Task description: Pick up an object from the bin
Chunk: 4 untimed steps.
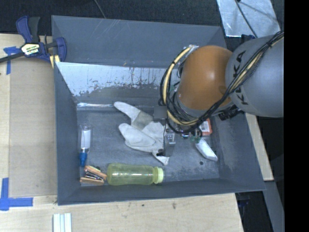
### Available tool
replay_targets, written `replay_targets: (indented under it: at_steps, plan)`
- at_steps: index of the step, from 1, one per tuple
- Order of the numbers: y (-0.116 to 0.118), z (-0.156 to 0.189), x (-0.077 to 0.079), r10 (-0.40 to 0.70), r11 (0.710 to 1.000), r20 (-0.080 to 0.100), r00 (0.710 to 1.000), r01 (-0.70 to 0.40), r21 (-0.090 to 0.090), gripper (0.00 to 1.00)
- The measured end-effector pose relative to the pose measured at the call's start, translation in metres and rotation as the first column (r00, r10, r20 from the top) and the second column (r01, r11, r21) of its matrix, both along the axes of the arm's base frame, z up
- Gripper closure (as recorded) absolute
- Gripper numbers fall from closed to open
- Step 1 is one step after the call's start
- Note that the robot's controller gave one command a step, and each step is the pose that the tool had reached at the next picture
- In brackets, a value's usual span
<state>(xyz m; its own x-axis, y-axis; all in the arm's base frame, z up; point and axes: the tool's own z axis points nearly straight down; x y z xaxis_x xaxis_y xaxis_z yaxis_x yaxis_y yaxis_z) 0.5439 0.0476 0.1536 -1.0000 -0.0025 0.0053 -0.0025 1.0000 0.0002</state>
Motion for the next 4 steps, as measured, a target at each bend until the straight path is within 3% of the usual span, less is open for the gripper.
replay_targets:
  at_steps: [1,2,3,4]
  plan:
    - [0.0,0.005,0.002,-0.001,1.0,0.008,1.0,0.001,0.001,0.0]
    - [0.013,-0.08,0.025,0.065,0.998,0.011,0.998,-0.065,0.0,1.0]
    - [0.013,-0.08,0.025,0.065,0.998,0.011,0.998,-0.065,0.0,1.0]
    - [0.021,0.051,0.046,0.114,0.993,0.008,0.993,-0.114,0.0,1.0]
